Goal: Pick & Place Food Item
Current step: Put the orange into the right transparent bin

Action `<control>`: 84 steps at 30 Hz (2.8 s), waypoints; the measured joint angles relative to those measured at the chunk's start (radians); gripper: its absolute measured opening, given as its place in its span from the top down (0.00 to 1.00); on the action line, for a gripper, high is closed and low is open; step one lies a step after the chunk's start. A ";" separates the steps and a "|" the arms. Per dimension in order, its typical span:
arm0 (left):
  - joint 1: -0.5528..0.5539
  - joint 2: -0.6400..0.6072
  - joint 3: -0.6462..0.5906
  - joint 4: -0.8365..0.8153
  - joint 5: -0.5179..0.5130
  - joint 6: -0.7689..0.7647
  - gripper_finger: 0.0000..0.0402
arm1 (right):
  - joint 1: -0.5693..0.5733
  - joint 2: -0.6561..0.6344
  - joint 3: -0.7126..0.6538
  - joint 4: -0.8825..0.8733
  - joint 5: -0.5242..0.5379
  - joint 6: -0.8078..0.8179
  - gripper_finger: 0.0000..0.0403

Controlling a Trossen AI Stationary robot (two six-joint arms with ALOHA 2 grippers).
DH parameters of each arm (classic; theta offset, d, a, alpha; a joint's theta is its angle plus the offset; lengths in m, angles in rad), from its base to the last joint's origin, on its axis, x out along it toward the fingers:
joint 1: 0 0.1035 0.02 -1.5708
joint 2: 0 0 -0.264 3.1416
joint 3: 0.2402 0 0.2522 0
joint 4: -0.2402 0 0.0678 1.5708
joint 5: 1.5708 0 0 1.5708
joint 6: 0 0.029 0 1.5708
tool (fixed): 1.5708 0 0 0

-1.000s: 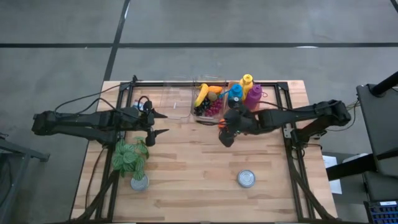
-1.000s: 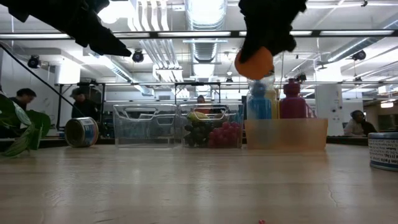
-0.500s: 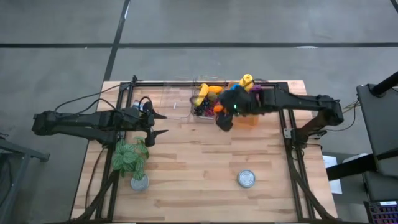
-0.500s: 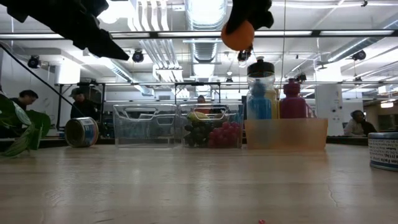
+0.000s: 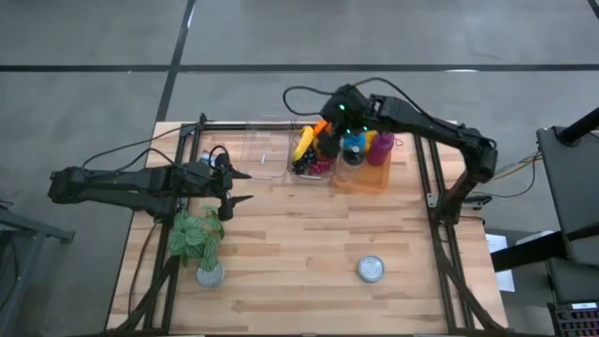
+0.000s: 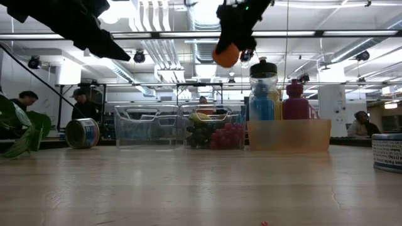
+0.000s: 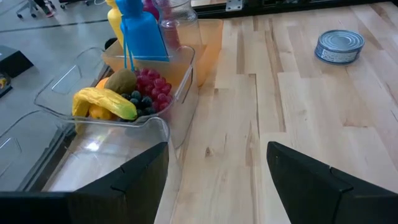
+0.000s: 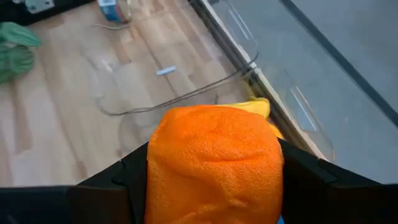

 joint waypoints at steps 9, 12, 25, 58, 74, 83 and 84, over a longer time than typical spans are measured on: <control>0.000 0.000 0.000 -0.001 0.000 0.000 0.31 | -0.082 0.192 0.147 -0.021 -0.065 -0.083 0.41; 0.000 0.000 0.000 -0.002 0.000 0.000 0.31 | -0.110 0.256 0.206 -0.067 -0.104 -0.085 0.41; 0.000 0.000 0.000 -0.002 0.000 0.000 0.31 | -0.142 0.505 0.442 -0.284 -0.120 -0.127 0.41; 0.000 0.000 0.000 -0.001 0.000 0.000 0.31 | -0.148 0.529 0.419 -0.295 -0.163 -0.150 0.41; 0.000 0.000 0.000 -0.001 0.000 0.000 0.31 | -0.148 0.529 0.364 -0.288 -0.189 -0.150 0.41; 0.000 0.000 0.000 -0.001 0.000 0.000 0.31 | -0.148 0.528 0.365 -0.283 -0.188 -0.144 0.32; 0.000 0.000 0.000 -0.001 0.000 0.000 0.31 | -0.148 0.528 0.365 -0.284 -0.188 -0.144 0.29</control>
